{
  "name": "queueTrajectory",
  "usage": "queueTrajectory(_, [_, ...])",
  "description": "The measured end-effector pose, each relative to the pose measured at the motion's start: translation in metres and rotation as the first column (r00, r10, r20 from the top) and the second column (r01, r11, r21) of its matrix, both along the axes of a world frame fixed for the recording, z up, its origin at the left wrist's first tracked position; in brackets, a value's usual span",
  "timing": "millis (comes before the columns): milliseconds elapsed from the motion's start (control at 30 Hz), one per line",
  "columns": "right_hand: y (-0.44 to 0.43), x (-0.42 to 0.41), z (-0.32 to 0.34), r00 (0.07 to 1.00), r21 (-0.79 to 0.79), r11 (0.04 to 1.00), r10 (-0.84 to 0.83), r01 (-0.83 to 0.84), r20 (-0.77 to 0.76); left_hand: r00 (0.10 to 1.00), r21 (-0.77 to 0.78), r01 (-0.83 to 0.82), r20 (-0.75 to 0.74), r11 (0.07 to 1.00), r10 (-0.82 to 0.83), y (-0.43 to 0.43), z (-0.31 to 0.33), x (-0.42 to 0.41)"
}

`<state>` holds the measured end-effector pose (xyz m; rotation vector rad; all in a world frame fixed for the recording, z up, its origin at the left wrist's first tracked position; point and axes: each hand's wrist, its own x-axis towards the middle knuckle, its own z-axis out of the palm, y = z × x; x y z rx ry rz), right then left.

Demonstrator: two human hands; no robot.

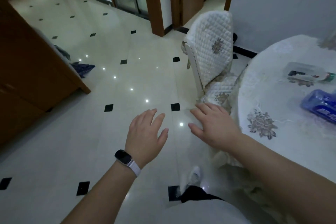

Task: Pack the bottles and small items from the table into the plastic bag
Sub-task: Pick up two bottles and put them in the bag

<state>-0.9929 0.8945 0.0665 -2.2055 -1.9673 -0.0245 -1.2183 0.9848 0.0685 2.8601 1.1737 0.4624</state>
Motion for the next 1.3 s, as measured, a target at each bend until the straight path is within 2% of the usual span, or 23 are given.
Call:
queueTrajectory(100, [0.036, 0.037, 0.004, 0.999, -0.004, 0.999, -0.034, 0.034, -0.019, 0.998, 0.007, 0.064, -0.024, 0.998, -0.063, 0.046, 0.009, 0.044])
queueTrajectory(333, [0.072, 0.136, 0.018, 0.981, -0.014, 0.981, -0.193, 0.193, -0.011, 0.97, 0.043, 0.241, 0.029, 0.97, -0.242, 0.122, 0.029, 0.171])
queueTrajectory(433, [0.071, 0.164, 0.02, 0.954, 0.018, 0.954, -0.298, 0.299, -0.026, 0.942, 0.033, 0.334, 0.028, 0.942, -0.335, 0.138, 0.029, 0.215])
queueTrajectory(600, [0.072, 0.209, 0.013, 0.884, -0.024, 0.884, -0.467, 0.467, -0.028, 0.868, -0.013, 0.496, 0.02, 0.868, -0.496, 0.171, 0.017, 0.286])
queueTrajectory(833, [0.084, 0.264, -0.004, 0.7, -0.114, 0.694, -0.713, 0.711, 0.031, 0.709, -0.067, 0.705, 0.062, 0.706, -0.702, 0.223, -0.011, 0.392])
queueTrajectory(1100, [0.117, 0.292, 0.012, 0.388, -0.155, 0.375, -0.919, 0.914, 0.067, 0.47, -0.104, 0.883, 0.147, 0.459, -0.87, 0.284, -0.014, 0.507])
queueTrajectory(1300, [0.105, 0.287, 0.014, 0.131, -0.145, 0.119, -0.988, 0.982, 0.078, 0.289, -0.202, 0.945, 0.145, 0.258, -0.946, 0.275, -0.022, 0.57])
